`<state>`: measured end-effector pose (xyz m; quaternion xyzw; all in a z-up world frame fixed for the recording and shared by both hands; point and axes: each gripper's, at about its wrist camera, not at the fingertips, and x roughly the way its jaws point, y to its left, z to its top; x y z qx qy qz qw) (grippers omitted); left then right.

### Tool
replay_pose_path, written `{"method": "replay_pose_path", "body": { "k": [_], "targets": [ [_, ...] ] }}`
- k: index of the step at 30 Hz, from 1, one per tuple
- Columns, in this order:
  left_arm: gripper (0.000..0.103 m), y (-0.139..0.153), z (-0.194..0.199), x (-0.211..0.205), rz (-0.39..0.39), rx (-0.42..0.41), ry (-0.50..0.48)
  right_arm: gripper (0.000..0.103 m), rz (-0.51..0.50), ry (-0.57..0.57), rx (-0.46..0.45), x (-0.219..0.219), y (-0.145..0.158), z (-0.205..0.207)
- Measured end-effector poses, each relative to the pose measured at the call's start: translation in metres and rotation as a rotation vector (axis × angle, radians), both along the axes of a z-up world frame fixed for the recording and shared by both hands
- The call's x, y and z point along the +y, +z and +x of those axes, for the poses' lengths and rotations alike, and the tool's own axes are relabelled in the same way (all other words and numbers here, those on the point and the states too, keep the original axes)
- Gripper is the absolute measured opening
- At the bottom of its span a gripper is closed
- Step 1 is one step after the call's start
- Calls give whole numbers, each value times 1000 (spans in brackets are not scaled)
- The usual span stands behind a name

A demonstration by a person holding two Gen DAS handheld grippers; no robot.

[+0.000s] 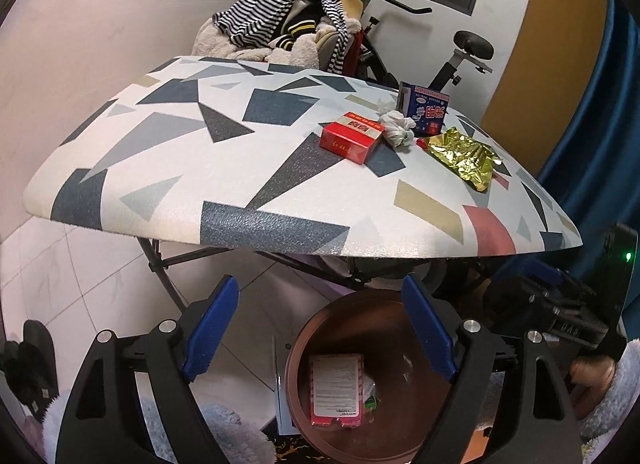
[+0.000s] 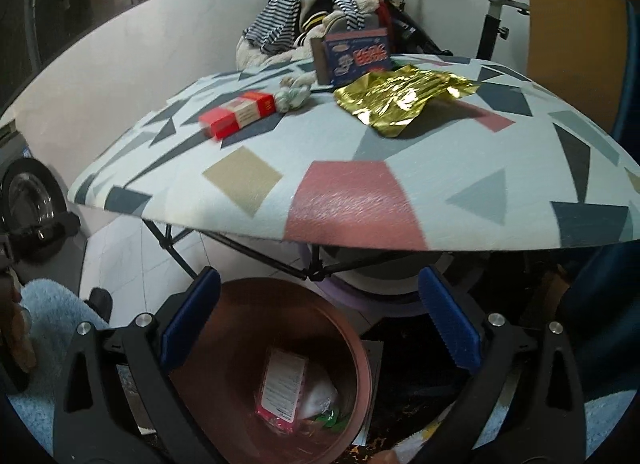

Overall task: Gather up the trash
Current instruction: 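Lower the pink card package into the bin and open the right gripper, then grasp the gold foil with the right gripper while the left gripper grasps the red cigarette box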

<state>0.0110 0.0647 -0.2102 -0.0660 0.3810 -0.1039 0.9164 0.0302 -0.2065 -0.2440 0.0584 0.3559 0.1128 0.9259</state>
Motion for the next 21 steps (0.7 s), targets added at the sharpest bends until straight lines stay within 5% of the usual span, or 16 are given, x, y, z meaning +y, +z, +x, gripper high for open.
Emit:
{"method": "replay_pose_path", "body": {
  "k": [15,21],
  "targets": [
    [83,38,36,-23,29,-81,-116,97,29,-113,23,-53,41,55],
    [83,48,66,-27,35,-103,-137,91,139,-156,59,-82,45,105]
  ]
}}
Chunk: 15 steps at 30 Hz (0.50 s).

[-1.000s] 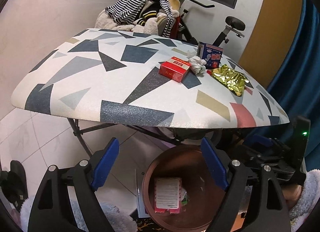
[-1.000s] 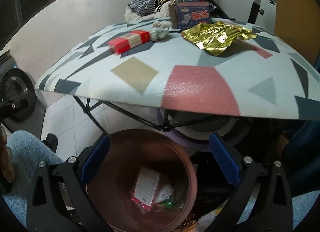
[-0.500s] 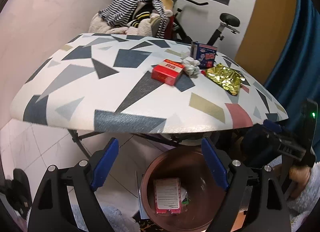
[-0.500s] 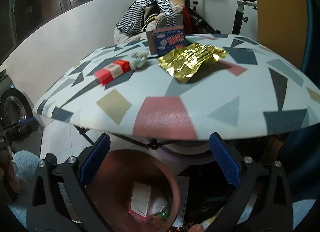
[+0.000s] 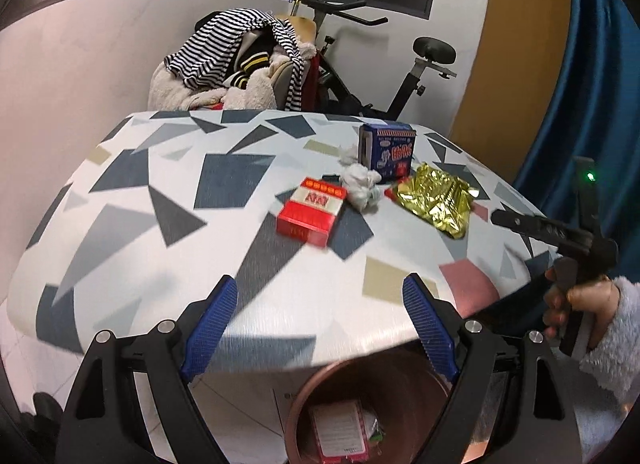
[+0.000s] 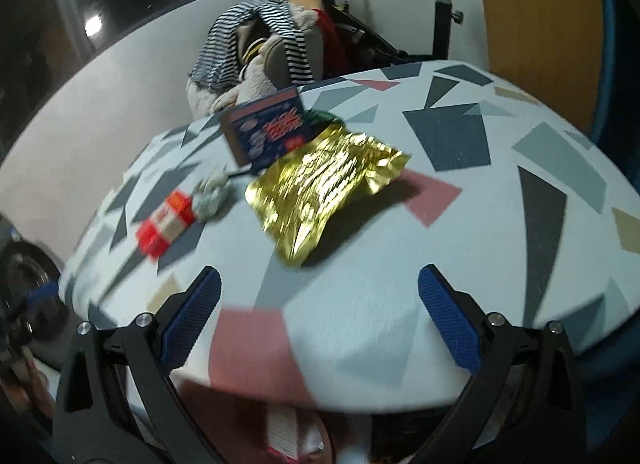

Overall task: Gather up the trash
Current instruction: 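Grasp the gold foil with the right gripper while the left gripper grasps the red cigarette box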

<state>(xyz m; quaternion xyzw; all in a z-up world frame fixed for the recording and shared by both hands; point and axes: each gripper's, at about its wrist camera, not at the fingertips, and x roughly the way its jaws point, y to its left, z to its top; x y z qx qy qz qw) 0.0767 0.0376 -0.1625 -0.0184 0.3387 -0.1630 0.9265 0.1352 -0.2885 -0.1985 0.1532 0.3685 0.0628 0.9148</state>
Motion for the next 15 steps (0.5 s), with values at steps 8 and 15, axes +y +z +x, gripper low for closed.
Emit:
{"method": "replay_pose_path", "body": {
  "k": [8,15],
  "targets": [
    [83,-1,33,0,3,10,5,88,199,-162,106,-19,-21,66],
    [83,-8,55,-1,12,33,0,80,113,-255,144,-6,-23,100]
  ]
}}
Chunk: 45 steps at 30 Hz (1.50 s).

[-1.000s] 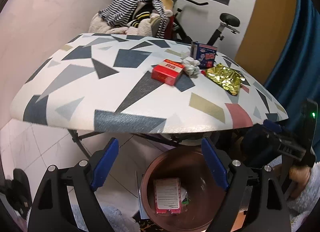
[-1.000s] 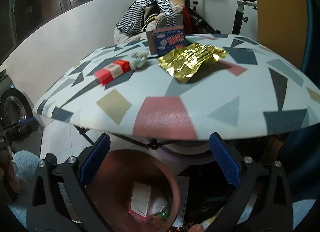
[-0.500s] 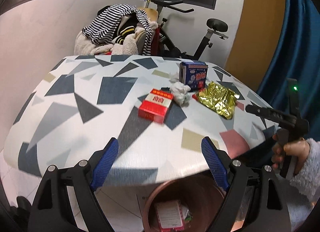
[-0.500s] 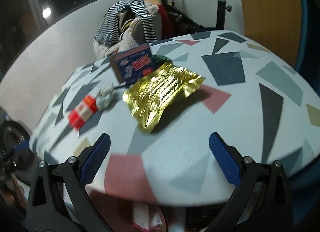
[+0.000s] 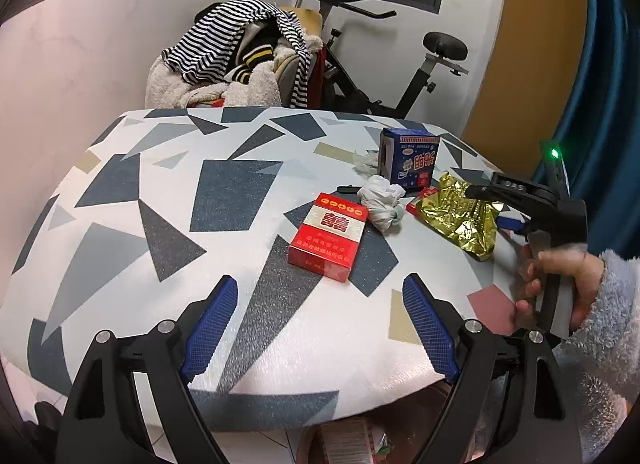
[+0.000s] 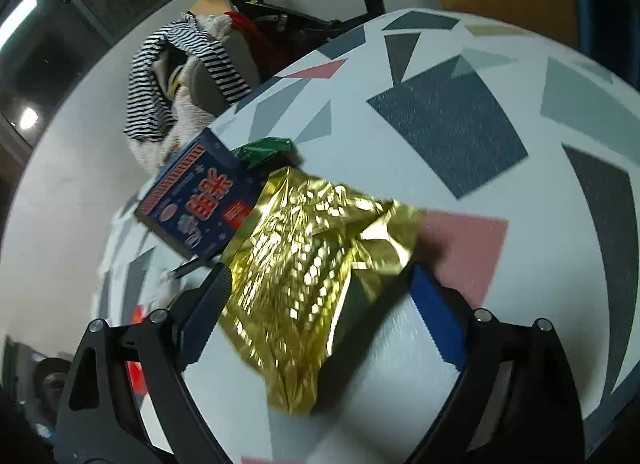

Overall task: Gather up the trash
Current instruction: 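Grasp the gold foil with the right gripper while the left gripper grasps the red cigarette box, then carry the gold foil over the bin and open the right gripper while the left holds the red box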

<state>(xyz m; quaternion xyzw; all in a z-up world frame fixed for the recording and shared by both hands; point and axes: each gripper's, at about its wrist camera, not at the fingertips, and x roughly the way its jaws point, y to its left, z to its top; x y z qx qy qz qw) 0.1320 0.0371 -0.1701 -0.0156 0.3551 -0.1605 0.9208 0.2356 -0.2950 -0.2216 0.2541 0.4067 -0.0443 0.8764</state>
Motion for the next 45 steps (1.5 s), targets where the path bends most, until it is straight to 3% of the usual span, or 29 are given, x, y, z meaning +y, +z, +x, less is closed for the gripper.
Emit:
{"method": "replay_pose_path", "body": {
  "k": [1,7,13,25,28,33,45],
  "targets": [
    [83,-1,4,-1,6,7,-8,58,-58,8,31,3,2,4],
    [89,-10,23,-11,13,63,-75,33,-60,87,-57,2,21,-8],
    [89,-24,54,-36,86,97,-121,33,-35,132,-121,-10,33,-33],
    [88,-43,125,-60,192,193,-86,33,-77,129,-156,-17,49,-74],
    [59,-50,129,-63,200,231,-96,33,-78,135,-153,-18,48,-79],
    [58,-46,112,-62,221,206,-105,33,-87,158,-153,-14,48,-89],
    [57,6,44,-40,85,100,-67,33,-111,234,-170,14,55,-110]
  ]
}}
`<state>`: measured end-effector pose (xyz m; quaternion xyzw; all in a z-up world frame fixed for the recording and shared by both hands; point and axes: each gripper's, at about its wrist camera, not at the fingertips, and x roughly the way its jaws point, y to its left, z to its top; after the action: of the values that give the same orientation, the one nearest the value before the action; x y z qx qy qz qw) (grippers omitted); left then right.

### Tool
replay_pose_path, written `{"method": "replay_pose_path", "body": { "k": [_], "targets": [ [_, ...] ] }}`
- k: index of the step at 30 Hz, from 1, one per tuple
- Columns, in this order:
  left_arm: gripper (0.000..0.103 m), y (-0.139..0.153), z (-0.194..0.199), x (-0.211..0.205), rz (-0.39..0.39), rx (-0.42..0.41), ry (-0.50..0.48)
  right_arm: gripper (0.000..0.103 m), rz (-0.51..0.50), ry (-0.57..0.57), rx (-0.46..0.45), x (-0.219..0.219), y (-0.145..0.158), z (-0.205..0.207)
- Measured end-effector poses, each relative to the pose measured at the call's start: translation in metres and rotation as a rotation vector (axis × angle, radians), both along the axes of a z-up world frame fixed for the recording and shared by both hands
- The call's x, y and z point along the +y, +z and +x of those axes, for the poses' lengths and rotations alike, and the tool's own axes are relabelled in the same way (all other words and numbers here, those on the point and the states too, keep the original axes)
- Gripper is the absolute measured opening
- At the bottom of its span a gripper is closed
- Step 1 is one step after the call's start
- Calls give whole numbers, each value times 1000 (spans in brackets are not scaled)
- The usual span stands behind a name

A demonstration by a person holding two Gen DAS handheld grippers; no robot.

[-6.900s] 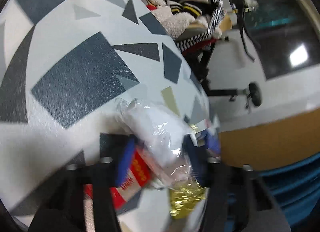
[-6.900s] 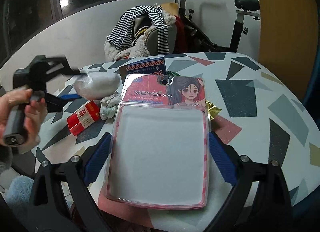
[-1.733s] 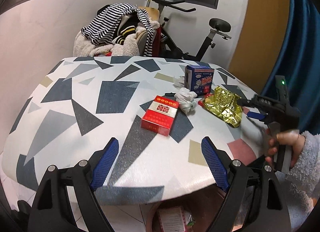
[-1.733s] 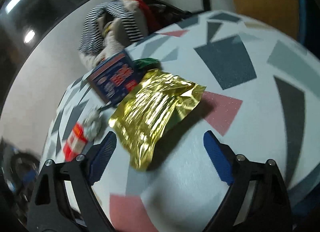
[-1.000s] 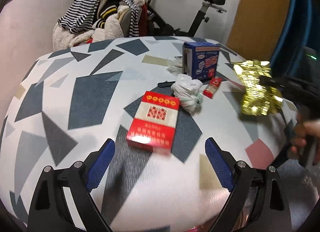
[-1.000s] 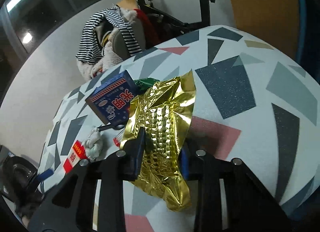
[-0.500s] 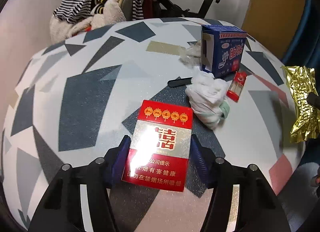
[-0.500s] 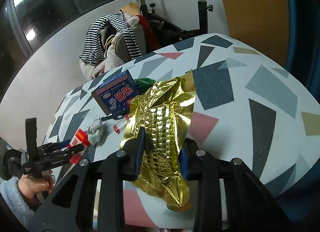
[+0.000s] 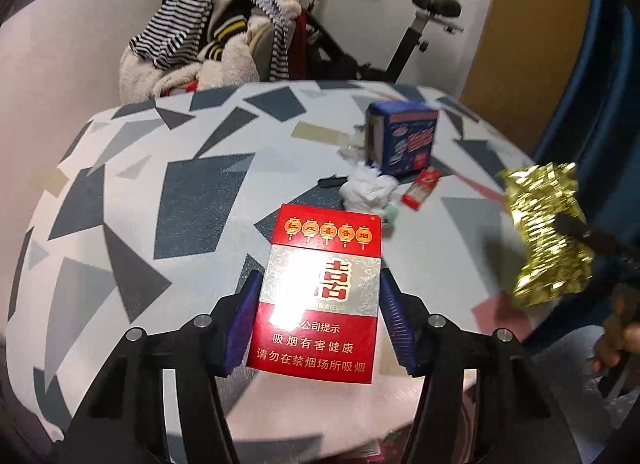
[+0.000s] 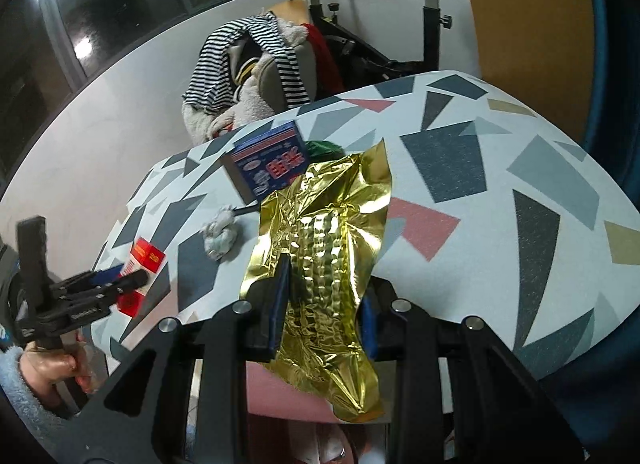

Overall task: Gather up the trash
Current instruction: 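Carry the gold foil over the bin and open the right gripper while the left holds the red box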

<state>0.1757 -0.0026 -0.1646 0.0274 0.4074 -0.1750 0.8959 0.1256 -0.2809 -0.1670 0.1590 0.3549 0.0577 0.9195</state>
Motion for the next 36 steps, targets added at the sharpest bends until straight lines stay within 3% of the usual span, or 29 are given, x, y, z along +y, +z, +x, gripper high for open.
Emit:
{"method": "replay_pose_path", "body": {
  "k": [10,19,36],
  "targets": [
    [57,27,-69,2,-82,-48,-21,33,-35,69,-9,24,2,-27],
    [57,39,-114,8,-102,-86,-22,33,-52,123,-4,43,-3,-52],
    [57,36,-151,26,-160,-94,9,33,-98,189,42,68,-21,-82]
  ]
}}
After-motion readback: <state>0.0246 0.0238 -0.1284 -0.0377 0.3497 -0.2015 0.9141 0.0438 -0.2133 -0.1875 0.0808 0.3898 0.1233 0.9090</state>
